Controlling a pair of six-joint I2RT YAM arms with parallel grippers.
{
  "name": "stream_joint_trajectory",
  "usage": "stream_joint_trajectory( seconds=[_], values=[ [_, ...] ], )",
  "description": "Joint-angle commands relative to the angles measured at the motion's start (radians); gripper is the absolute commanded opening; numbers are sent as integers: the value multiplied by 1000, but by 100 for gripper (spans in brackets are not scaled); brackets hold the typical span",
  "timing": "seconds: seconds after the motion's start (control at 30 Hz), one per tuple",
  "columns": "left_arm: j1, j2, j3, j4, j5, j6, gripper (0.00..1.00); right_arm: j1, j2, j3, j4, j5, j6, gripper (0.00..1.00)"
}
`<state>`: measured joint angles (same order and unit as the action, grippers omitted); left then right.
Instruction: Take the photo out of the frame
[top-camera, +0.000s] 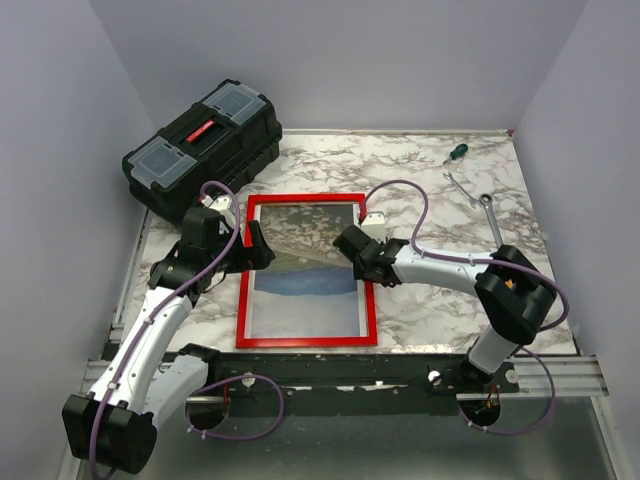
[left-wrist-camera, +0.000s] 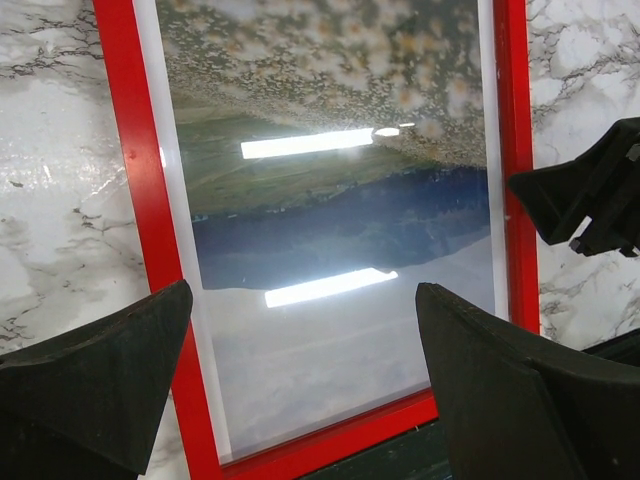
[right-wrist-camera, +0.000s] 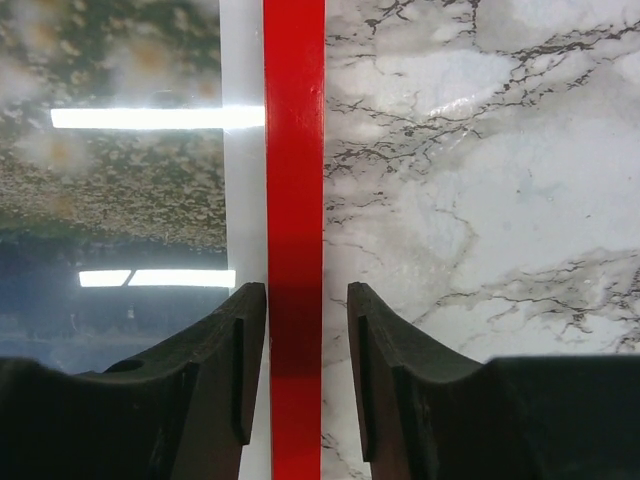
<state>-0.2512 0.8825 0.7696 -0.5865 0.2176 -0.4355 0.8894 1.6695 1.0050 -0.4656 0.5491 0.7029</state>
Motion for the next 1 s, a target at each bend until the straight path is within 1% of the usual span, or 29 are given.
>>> stream_joint_trajectory(
  seconds=[0.0, 0.1, 0.17, 0.27, 0.33, 0.4, 0.43, 0.47, 0.57, 0.67, 0.73, 0.8, 0.83, 0.87, 0.97],
  values=[
    [-3, -18, 11, -25, 0, 12, 95, 5, 47, -24, 56, 17, -7, 41],
    [-3, -20, 10, -30, -5, 18, 95, 5, 70, 23, 17, 24, -17, 30],
    [-3, -21, 12, -34, -12, 21, 95, 7, 61, 67, -32, 23, -19, 26],
    [-3, -20, 21, -42, -25, 24, 96, 10, -1, 138, -115, -6, -17, 25],
    [-3, -19, 27, -46, -38, 27, 96, 10, -25, 205, -178, -35, -19, 22],
    [-3, -14, 39, -58, -69, 26, 97, 10, -29, 272, -251, -65, -16, 16],
    [-3, -14, 44, -61, -86, 25, 98, 9, -30, 293, -271, -84, -16, 10],
    [-3, -14, 48, -66, -106, 18, 98, 9, -30, 312, -288, -101, -19, 2],
    [-2, 0, 54, -84, -182, -5, 98, 9, -39, 333, -312, -131, -20, 1],
    [33, 37, 31, -65, -202, -31, 98, 9, -70, 326, -314, -131, -21, 1],
    [100, 75, 1, -43, -148, -61, 98, 8, -104, 311, -295, -139, -32, 1],
    [174, 120, -39, 11, -40, -86, 98, 6, -128, 299, -273, -156, -50, 1],
    [196, 142, -60, 34, -8, -100, 98, 6, -137, 293, -266, -157, -56, 1],
    [210, 171, -68, 61, 26, -108, 99, 6, -143, 288, -261, -158, -62, 1],
    [213, 258, -80, 108, 46, -120, 98, 5, -154, 267, -238, -172, -77, 1]
  ],
)
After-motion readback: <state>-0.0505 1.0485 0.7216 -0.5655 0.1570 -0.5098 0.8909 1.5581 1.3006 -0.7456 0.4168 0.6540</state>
